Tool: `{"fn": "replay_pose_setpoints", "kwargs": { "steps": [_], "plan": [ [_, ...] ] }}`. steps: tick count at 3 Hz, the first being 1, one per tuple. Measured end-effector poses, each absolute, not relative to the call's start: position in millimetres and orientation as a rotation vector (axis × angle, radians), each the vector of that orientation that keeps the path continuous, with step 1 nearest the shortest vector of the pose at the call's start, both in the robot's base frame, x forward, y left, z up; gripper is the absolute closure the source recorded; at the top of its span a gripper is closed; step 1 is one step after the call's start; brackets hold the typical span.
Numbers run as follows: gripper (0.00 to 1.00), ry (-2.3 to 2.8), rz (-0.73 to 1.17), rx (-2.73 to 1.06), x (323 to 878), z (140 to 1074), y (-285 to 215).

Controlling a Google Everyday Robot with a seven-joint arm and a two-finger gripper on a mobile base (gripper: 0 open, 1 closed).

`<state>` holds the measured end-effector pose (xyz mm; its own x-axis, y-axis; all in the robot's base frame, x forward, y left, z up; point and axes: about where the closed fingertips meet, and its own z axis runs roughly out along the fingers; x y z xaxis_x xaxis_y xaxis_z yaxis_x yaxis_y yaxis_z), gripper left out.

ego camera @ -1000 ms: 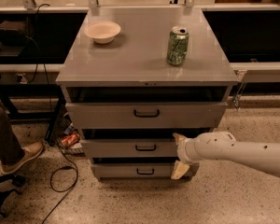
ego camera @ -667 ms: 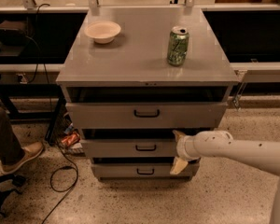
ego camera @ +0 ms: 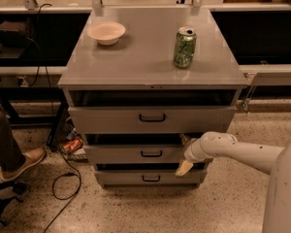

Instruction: Open middle drawer

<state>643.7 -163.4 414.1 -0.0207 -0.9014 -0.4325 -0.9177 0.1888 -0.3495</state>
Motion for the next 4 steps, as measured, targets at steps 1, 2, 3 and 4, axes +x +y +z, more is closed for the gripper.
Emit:
{"fn": "replay_pose_setpoints", "kwargs": {
  "steps": [1,2,3,4],
  "plan": [
    [0.28,1.940,0.055,-1.665,646.5,403.6,-175.0],
    [0.58,1.979,0.061,-1.638,636.5,402.0,-193.8],
    [0.81,1.979,0.061,-1.638,636.5,408.9,-193.8],
    [1.00,1.979,0.061,-1.638,636.3,412.1,-193.6]
  ]
}}
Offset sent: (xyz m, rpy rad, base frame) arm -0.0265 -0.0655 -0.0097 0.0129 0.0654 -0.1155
